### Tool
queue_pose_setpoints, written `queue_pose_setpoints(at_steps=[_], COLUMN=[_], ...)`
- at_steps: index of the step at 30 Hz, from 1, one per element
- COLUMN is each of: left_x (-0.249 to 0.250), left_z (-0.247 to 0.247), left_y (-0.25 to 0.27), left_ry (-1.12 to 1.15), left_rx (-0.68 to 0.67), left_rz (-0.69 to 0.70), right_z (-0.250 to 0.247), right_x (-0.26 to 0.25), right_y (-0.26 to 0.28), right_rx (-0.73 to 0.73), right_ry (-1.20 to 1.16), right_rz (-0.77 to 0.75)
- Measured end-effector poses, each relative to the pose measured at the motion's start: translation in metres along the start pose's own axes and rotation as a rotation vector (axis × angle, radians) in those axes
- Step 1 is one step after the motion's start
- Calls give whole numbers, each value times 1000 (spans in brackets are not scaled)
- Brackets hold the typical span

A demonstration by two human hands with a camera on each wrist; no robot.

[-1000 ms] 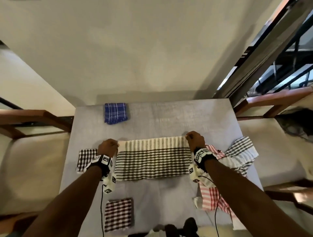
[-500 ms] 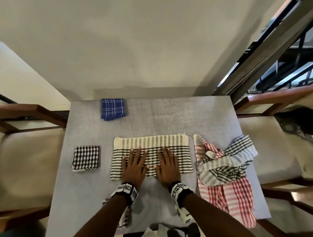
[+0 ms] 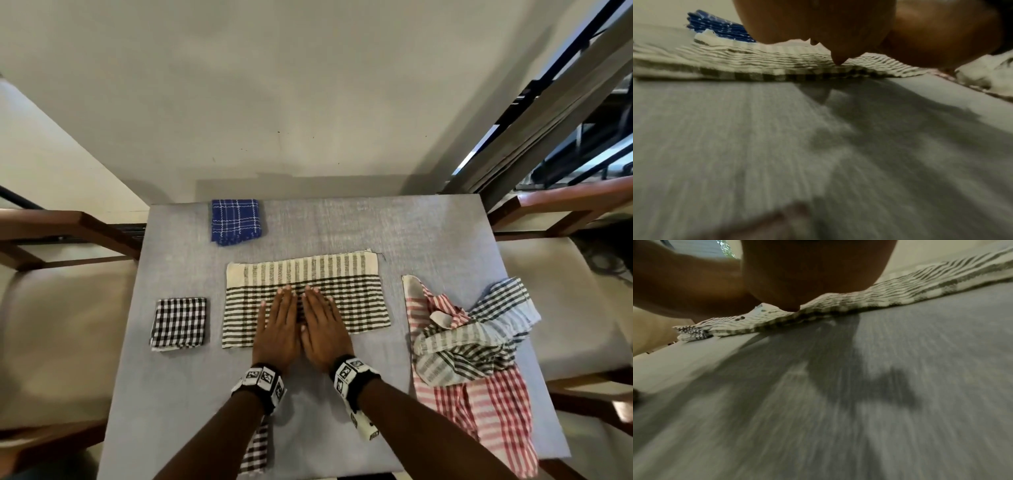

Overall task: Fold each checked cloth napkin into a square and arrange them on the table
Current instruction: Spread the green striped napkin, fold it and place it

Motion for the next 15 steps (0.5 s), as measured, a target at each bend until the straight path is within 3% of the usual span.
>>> queue_pose_setpoints(at_steps=[4, 7, 12, 15], left_x=[20, 24, 19, 15], left_z=[15, 30, 30, 26], left_y=[40, 60, 64, 64], left_ry=[123, 124, 97, 76], left_rx=[-32, -98, -164, -181], left_rz=[-15, 41, 86, 110], right_z=[13, 21, 27, 16], right_x=[-2, 0, 5, 26], right_y=[42, 63, 63, 73], right_rx=[2, -68, -177, -133], right_ry=[-94, -88, -24, 28], right_rz=[16, -58, -92, -39])
Point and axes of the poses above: each hand's wrist, its own y-axis away from the middle knuckle, its own z-axis out of the palm, x = y × z, the point moved 5 cm from there along -y, towards the middle knuckle, and after that the axes turned 7 degrees about -y, right-handed, at the moved point
